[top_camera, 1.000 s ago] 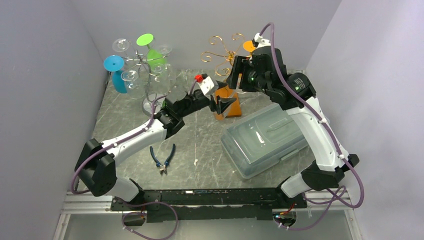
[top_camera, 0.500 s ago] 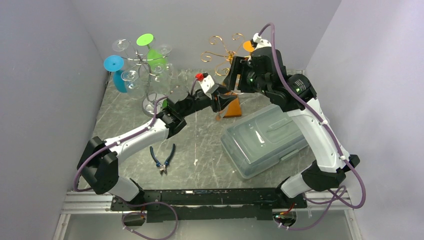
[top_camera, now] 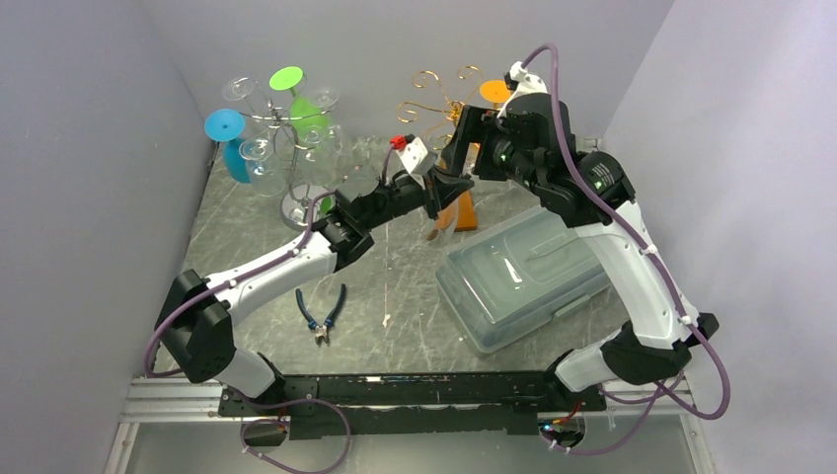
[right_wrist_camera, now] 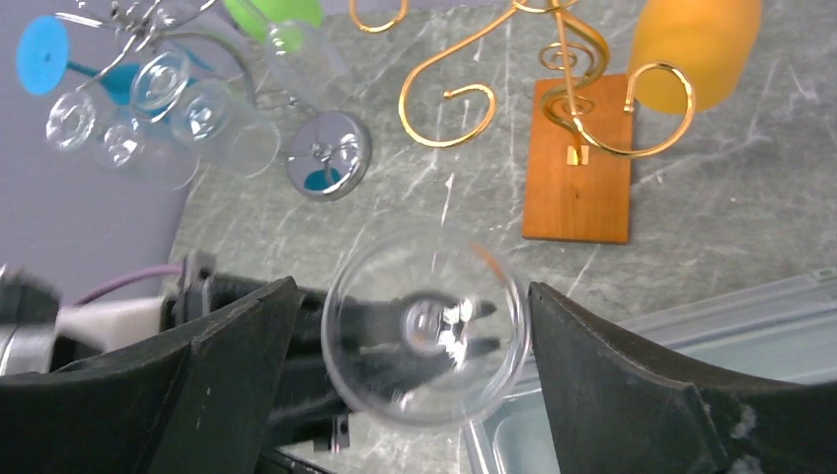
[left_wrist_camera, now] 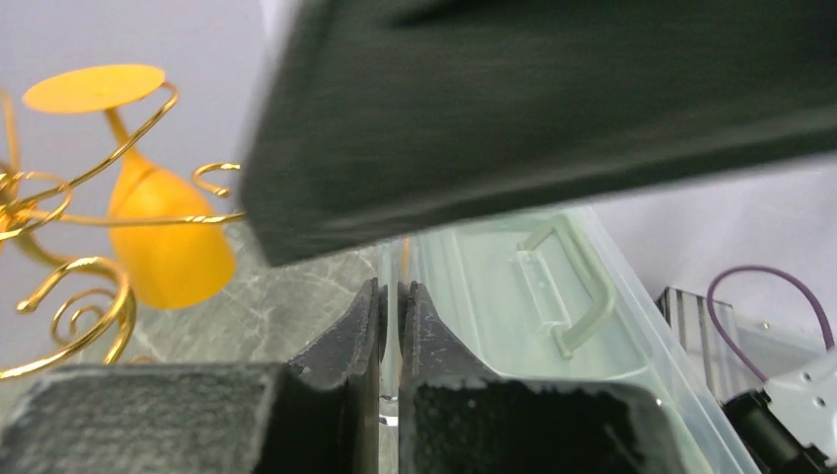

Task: Take the wine glass off the wine glass rack
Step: Place the wine glass at the center of the board.

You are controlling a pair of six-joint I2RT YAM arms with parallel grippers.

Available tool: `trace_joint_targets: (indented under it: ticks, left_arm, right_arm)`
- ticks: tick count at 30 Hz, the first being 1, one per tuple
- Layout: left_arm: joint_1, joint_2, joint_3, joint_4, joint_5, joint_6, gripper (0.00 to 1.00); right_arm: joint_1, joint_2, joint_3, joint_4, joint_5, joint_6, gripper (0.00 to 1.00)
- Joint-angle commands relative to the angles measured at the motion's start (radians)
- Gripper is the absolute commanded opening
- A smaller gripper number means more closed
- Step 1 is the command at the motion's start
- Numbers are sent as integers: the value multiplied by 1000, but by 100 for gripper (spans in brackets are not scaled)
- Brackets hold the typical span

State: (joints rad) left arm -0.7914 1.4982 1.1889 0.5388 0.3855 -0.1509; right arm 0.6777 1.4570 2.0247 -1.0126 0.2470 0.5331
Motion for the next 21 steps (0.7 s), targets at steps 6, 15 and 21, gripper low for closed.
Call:
trace_joint_targets:
  ticks: [6, 15, 21]
  left_arm:
    - [3, -116, 105, -244, -375, -208, 0]
    - [2, -228, 272, -669, -708, -464, 0]
    - [2, -251, 441, -987, -931, -740, 0]
  right_arm:
    - [13, -220, -222, 334, -88, -6, 100]
    - [14, -436, -540, 643, -98, -17, 100]
    - [14, -505, -675, 780, -135, 0, 100]
